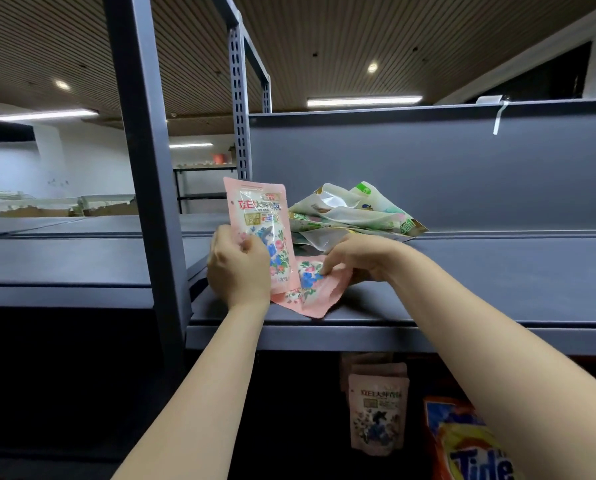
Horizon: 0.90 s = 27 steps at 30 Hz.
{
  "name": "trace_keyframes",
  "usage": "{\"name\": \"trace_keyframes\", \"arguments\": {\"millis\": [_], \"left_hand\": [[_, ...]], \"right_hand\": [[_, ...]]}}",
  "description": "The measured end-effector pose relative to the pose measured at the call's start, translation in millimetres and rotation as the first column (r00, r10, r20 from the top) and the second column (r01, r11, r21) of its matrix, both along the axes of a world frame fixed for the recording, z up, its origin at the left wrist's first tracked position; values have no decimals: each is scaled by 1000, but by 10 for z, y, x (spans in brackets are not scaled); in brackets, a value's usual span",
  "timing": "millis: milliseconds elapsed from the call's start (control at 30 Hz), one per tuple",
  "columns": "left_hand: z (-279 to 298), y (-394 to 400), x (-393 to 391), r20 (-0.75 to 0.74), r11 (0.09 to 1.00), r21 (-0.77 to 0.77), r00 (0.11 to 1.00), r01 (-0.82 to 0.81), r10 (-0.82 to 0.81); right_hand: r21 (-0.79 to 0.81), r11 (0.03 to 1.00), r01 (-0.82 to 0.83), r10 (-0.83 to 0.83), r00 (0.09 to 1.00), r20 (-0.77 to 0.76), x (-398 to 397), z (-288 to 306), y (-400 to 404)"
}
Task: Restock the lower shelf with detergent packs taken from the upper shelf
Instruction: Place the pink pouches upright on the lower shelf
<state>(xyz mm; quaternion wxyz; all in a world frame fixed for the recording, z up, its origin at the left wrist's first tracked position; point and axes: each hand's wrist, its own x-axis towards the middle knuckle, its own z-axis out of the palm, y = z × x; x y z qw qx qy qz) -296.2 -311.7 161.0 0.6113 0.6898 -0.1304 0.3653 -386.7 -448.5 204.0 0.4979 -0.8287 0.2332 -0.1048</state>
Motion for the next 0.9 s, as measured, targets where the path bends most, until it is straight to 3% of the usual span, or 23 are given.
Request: {"name": "trace_keyframes", "arguments": {"millis": [167, 333, 533, 733, 900], "left_hand": [[-6, -1, -113, 119, 999, 33, 993, -4, 0], [4, 16, -184, 100, 992, 72, 989, 101, -108], [35, 125, -409, -78, 977, -106, 979, 182, -191], [61, 264, -822, -99, 921, -340, 967, 188, -233], [-132, 366, -1163, -112, 876, -457, 967, 153, -227]], "right_hand": [[-41, 999, 12, -17, 992, -122, -162, -18, 63], [-58, 998, 27, -29, 999, -41, -338, -151, 103], [19, 993, 120, -121, 983, 141, -717, -156, 142], [65, 976, 206, -216, 929, 301, -1272, -288, 84], [-64, 979, 194, -176, 960, 217, -1652, -579, 47]]}}
